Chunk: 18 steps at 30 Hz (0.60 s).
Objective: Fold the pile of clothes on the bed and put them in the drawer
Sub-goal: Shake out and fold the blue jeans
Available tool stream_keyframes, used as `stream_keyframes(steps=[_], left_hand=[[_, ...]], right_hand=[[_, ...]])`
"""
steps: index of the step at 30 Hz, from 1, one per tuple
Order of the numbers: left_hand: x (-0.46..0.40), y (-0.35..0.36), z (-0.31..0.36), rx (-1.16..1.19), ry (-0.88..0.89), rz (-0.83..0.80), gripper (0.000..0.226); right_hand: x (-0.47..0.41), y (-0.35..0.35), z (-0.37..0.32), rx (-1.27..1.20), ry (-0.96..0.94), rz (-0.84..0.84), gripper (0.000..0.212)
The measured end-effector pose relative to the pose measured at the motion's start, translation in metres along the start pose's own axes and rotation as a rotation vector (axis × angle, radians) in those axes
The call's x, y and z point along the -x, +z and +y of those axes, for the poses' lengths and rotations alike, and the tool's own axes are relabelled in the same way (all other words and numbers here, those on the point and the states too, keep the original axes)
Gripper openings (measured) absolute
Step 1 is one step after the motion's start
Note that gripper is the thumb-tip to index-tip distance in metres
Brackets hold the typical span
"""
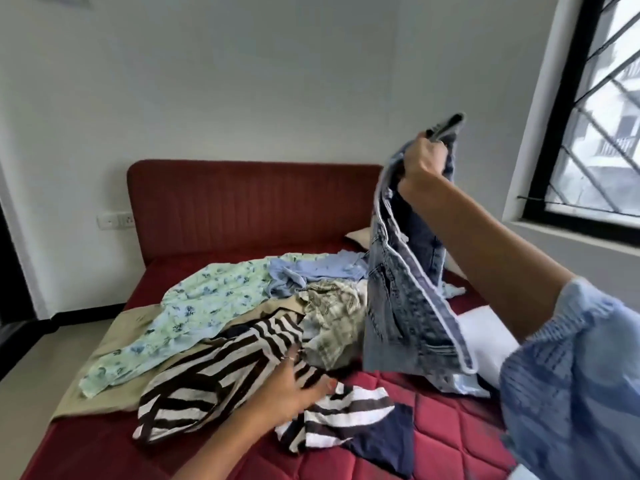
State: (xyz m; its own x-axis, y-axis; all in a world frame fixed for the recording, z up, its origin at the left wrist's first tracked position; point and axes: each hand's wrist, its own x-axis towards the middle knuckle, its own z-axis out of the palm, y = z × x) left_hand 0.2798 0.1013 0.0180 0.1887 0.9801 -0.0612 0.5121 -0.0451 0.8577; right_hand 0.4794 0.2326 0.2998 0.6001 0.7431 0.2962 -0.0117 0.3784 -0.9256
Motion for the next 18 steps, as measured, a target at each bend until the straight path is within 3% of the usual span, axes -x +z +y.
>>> stream_keyframes(steps=[2,4,7,8,10,14,16,18], left_hand=[[0.010,0.026,0.017,-0.064,0.155,-0.019,0.151],[0.025,0.046,0.034,-0.105,0.331,0.072,0.148],[0.052,0.060,0.054,-0.153,0.463,0.354,0.143],[0.064,0.061,0.060,-0.250,0.501,0.537,0.148],[0.080,0.066,0.067,-0.299,0.536,0.745,0.163],[0.113,0.057,0.076,-0.032,0.560,1.045,0.146],[0.132,0.033,0.090,0.117,0.658,1.188,0.135],[0.152,-0.012,0.109,0.360,0.776,1.257,0.110]], right_hand=[[0.027,0.015,-0.035,-0.039,-0.034,-0.065,0.025],[0.059,0.027,-0.072,-0.061,-0.085,-0.084,0.028],[0.099,0.041,-0.115,-0.114,-0.162,-0.140,0.025],[0.113,0.043,-0.129,-0.129,-0.168,-0.160,0.025],[0.131,0.050,-0.149,-0.171,-0.183,-0.210,0.029],[0.175,0.065,-0.187,-0.187,-0.175,-0.302,0.041],[0.201,0.072,-0.199,-0.199,-0.180,-0.336,0.041],[0.219,0.079,-0.208,-0.230,-0.214,-0.378,0.038]])
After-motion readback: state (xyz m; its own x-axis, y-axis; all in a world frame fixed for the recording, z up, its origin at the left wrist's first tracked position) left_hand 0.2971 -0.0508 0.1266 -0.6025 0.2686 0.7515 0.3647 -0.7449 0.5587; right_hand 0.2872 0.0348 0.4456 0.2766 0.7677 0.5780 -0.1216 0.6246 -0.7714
